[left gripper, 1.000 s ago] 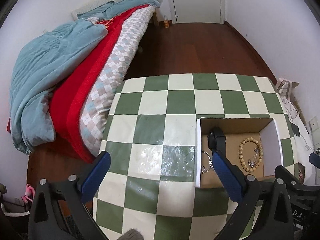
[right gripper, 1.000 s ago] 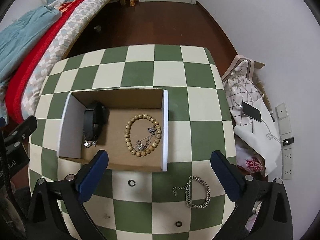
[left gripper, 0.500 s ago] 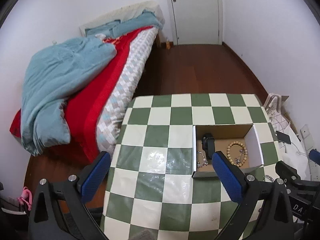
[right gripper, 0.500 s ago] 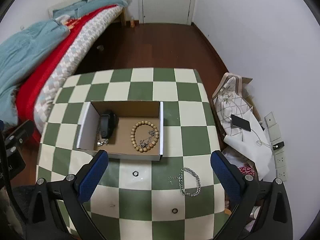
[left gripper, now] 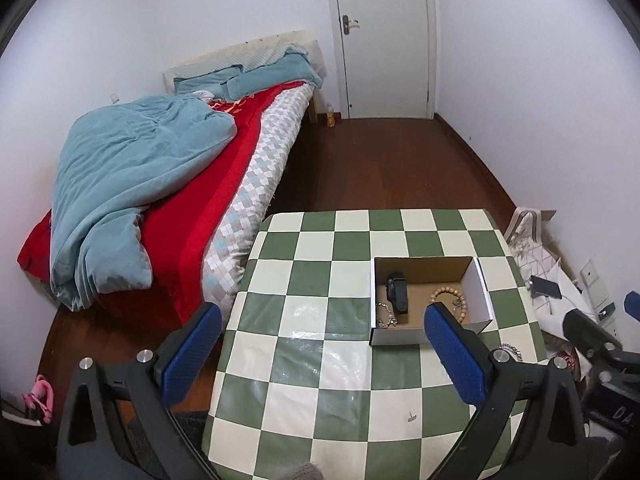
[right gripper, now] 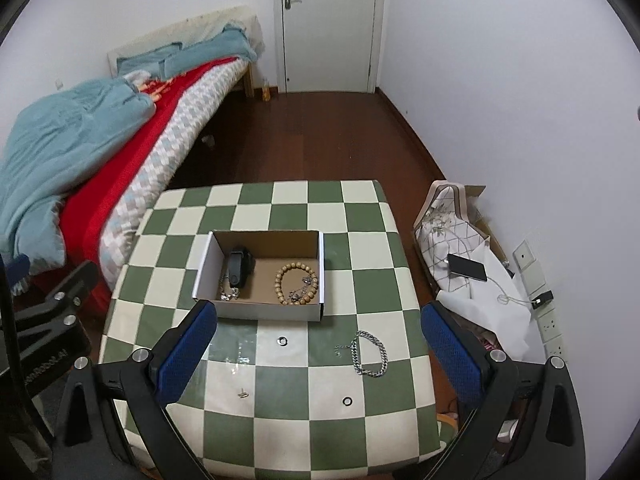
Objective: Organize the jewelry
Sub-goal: 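Lift both tools up and away from the white box, then grasp the thick silver curb chain with the right tool while the left tool grasps a small black ring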
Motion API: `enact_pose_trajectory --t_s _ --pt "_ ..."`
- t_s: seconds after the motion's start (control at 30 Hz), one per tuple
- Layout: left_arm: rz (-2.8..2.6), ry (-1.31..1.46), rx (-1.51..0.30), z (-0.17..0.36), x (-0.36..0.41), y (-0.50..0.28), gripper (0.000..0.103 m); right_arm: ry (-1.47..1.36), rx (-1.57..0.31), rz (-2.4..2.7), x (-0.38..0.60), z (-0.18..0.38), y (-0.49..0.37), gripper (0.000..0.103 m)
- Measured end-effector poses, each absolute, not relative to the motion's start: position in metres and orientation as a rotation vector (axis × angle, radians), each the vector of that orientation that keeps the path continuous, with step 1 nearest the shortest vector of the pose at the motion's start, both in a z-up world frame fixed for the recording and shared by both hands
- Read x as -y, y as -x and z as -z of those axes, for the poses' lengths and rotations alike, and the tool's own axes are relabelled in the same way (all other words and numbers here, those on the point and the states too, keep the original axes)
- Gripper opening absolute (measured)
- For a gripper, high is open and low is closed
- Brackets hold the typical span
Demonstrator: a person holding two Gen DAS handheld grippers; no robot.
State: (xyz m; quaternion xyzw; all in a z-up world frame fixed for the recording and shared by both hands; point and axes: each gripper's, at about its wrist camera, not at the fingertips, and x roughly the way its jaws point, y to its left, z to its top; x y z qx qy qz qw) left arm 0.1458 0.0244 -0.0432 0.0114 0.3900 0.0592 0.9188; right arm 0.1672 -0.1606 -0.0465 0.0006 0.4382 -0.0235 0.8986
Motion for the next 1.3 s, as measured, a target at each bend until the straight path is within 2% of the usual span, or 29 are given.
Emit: enact_pose_trajectory --t_s 0.23,0.3,0.37,0.63,0.7,0.83,0.93,1.03,1.2,1.27,1.3 --pt "-0.182 -0.133 -0.829 0.077 -0.008 -0.141 0.103 -0.121 -0.964 0.133 0.210 0.077 -0.148 0.102" --pt "-0.197 -0.177 -0.853 0.094 0.001 -0.146 0.103 -0.155 -1.004 0.165 0.231 0.099 -0.147 0.093" --pt "-0.216 -0.218 -0.883 0.112 0.011 -0.154 0.103 -0.172 -1.053 0.192 0.247 0.124 -0.150 0.075" --pt "-0.208 -0.299 -1.015 0.179 0.050 -0.190 0.103 -0.255 -1.251 0.210 0.294 0.244 -0.177 0.074" --pt "-0.197 -0.311 -1.034 0.189 0.058 -0.196 0.103 -0.256 -1.272 0.207 0.295 0.263 -0.186 0.071" --pt "-0.144 -0.311 -1.078 0.205 0.071 -0.207 0.103 -0.228 -1.305 0.207 0.290 0.297 -0.209 0.056" --pt "-0.085 -0.286 -1.119 0.215 0.080 -0.213 0.103 -0.132 -1.269 0.182 0.275 0.300 -0.220 0.043" --pt "-0.017 -0.300 -1.149 0.227 0.096 -0.217 0.103 -0.069 -1.261 0.166 0.267 0.299 -0.225 0.008" --pt "0.058 -0.360 -1.186 0.248 0.124 -0.218 0.102 -0.101 -1.266 0.211 0.284 0.295 -0.224 0.008" --pt "0.074 -0.376 -1.197 0.255 0.130 -0.218 0.096 -0.110 -1.268 0.219 0.288 0.295 -0.223 0.008" --pt "0.090 -0.375 -1.208 0.258 0.134 -0.218 0.089 -0.118 -1.268 0.222 0.290 0.294 -0.222 0.008"
